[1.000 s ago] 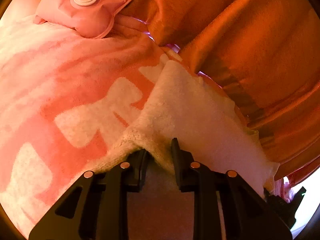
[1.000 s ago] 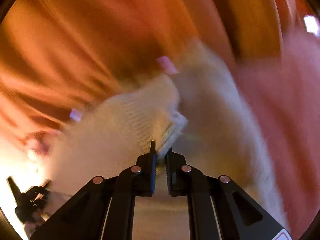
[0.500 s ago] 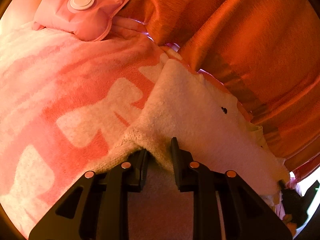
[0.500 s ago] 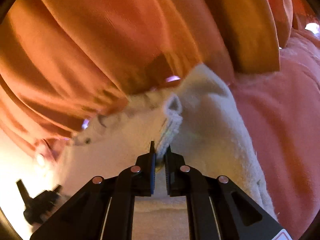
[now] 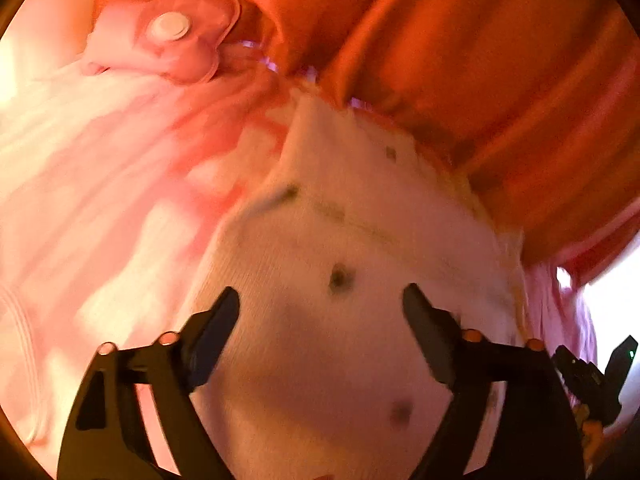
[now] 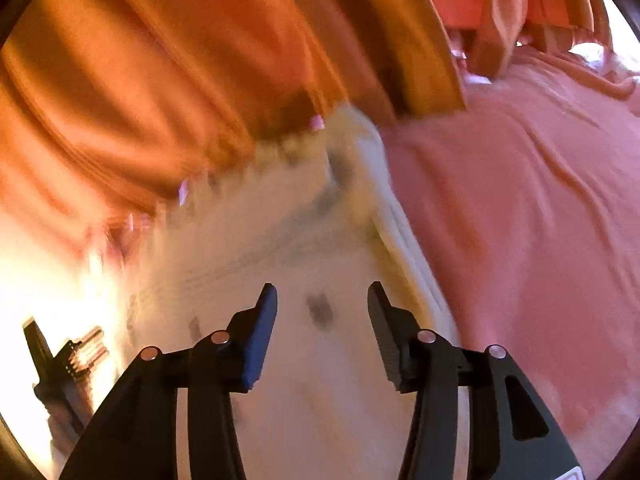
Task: Fold small clothes
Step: 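Grasp the ribbed hem with both tools and fold it up toward the collar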
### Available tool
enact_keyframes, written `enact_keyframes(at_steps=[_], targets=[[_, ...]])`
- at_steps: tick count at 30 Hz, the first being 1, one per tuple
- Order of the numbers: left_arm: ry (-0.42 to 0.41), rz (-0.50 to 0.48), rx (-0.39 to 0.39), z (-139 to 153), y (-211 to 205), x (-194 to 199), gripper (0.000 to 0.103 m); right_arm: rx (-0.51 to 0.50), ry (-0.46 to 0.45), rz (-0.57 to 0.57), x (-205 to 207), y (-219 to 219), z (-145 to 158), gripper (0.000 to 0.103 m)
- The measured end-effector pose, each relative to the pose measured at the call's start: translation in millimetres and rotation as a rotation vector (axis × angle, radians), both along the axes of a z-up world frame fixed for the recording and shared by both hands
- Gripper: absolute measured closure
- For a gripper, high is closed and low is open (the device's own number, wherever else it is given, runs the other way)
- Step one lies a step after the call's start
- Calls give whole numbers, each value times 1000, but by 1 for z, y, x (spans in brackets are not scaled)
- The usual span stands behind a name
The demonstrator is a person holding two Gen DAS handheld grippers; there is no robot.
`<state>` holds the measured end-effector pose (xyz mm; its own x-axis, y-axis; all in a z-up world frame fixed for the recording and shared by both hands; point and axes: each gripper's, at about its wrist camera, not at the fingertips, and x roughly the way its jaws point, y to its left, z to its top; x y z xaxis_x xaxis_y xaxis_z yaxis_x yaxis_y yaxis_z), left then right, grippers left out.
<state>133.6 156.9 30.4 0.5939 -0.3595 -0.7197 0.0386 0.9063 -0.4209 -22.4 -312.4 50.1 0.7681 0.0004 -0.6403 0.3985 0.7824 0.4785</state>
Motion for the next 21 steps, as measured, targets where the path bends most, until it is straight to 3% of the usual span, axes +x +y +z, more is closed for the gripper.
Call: enact_keyframes(at_steps=[3,6,8,9,12,15,17,19,20,21], targets=[[90,-27,5,-16,17,-39,19,-9,136,60,-51,12,-26,53],[191,-23,-49,-40,28,-65,19,50,227,144,-82,23,-54,53],[204,3,-89,-47,30,-72,19,113,236,188,-91,30,-67,52],[186,21,-96,-47,30,-75,19,129,233,191,-90,31,-70,47],[175,42,-139,-49,23,-74,19,108,234,197,-83,40,-65,44],[175,46,-132,-47,16,-72,22,105,187,176,-75,40,-54,44],[180,23,-120,-46,11,-68,50,143,172,191,-63,40,-55,44],[189,-2,-121,-47,8,-65,68,155,189,215,-53,46,-58,51],[199,-13,-107,-47,6,-63,79,141,207,245,-45,52,-59,57],[203,-19,-95,-47,4,-63,86,133,220,249,-41,54,-60,79]])
